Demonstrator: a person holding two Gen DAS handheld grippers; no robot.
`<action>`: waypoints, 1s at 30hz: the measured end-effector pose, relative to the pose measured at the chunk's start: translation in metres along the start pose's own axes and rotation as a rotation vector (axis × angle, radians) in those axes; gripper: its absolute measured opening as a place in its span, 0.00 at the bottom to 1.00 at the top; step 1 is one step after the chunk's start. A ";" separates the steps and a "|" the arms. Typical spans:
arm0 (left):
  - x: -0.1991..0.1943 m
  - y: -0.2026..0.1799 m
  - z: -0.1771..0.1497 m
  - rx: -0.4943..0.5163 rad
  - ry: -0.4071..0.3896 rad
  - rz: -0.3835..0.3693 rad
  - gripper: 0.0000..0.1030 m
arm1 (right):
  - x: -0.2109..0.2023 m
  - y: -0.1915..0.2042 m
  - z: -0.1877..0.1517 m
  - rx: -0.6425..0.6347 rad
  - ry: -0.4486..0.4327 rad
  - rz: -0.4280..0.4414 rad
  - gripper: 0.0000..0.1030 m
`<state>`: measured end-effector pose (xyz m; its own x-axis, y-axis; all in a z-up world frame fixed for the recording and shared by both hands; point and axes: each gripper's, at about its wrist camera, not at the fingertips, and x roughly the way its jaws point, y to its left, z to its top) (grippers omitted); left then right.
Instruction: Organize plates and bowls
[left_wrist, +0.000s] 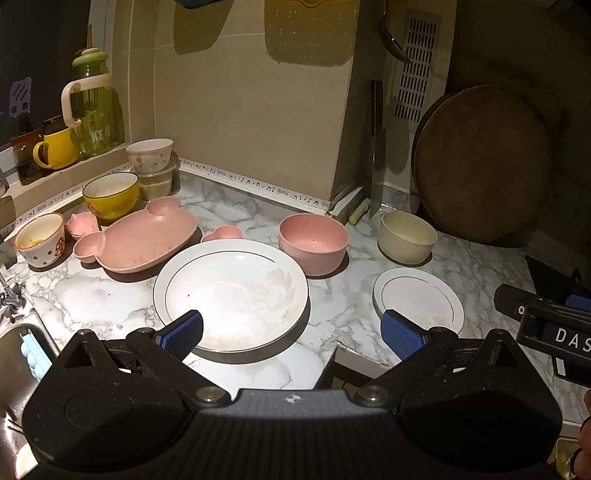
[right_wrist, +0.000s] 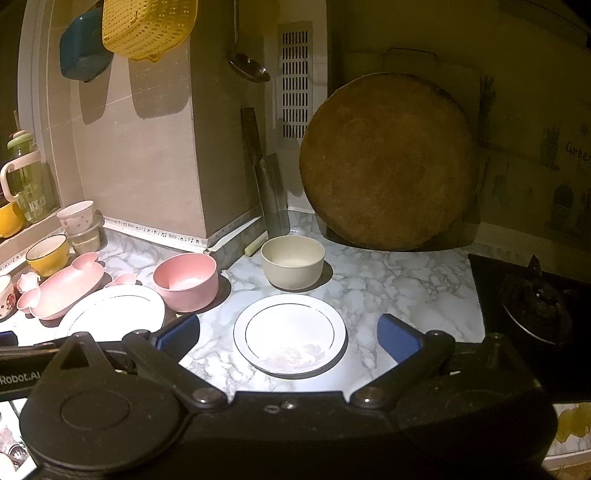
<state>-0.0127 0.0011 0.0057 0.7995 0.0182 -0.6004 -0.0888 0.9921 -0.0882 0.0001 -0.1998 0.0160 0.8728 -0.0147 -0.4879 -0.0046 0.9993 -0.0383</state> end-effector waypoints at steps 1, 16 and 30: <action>-0.001 0.001 0.000 -0.002 0.002 0.000 1.00 | 0.000 0.000 0.000 0.001 0.001 -0.003 0.99; -0.009 0.006 0.001 0.000 -0.005 0.012 1.00 | -0.008 0.004 0.000 0.018 0.014 -0.014 0.99; -0.013 0.011 0.002 0.001 -0.032 -0.007 1.00 | -0.017 0.011 0.000 0.019 -0.016 -0.010 1.00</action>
<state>-0.0225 0.0123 0.0140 0.8189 0.0149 -0.5738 -0.0821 0.9924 -0.0914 -0.0147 -0.1890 0.0233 0.8805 -0.0240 -0.4735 0.0132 0.9996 -0.0262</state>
